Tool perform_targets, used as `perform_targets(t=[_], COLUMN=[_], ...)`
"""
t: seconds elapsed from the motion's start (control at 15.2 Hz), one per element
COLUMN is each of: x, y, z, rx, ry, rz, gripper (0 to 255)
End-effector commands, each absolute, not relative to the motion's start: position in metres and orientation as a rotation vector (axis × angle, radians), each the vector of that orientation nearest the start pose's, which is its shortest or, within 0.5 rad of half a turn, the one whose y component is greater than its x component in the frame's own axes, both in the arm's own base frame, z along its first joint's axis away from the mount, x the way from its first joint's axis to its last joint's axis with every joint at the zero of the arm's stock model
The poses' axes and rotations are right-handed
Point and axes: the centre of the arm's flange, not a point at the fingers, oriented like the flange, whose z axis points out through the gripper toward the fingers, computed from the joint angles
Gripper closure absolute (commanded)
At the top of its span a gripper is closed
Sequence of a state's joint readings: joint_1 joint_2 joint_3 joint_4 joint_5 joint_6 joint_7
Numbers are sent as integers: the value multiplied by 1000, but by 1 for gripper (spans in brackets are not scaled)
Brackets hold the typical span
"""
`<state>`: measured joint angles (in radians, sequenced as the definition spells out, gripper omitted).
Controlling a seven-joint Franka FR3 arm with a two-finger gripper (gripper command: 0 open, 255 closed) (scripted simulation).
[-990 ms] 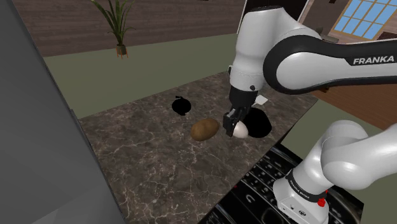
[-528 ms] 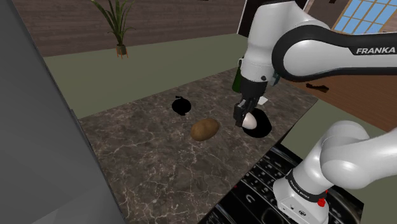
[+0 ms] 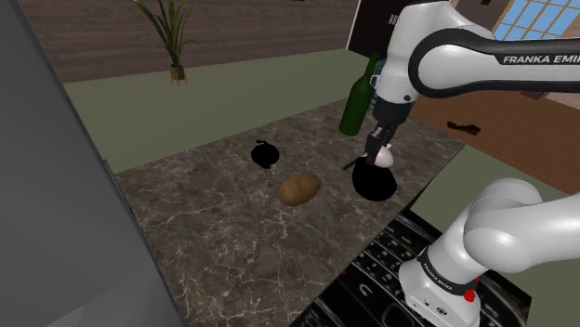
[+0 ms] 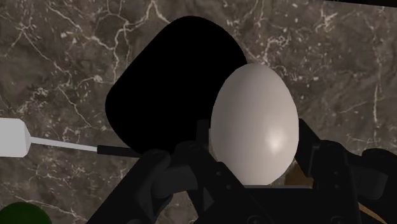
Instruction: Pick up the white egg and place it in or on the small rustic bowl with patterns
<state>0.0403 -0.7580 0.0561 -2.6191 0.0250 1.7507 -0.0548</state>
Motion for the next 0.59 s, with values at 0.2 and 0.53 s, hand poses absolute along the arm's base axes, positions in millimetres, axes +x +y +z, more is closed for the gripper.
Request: perform_targets(t=[0.2, 0.53], x=[316, 316], y=[-32, -32], z=[469, 443], rx=[-3147, -3147], ry=[-204, -204], rz=[175, 175], gripper=[255, 255])
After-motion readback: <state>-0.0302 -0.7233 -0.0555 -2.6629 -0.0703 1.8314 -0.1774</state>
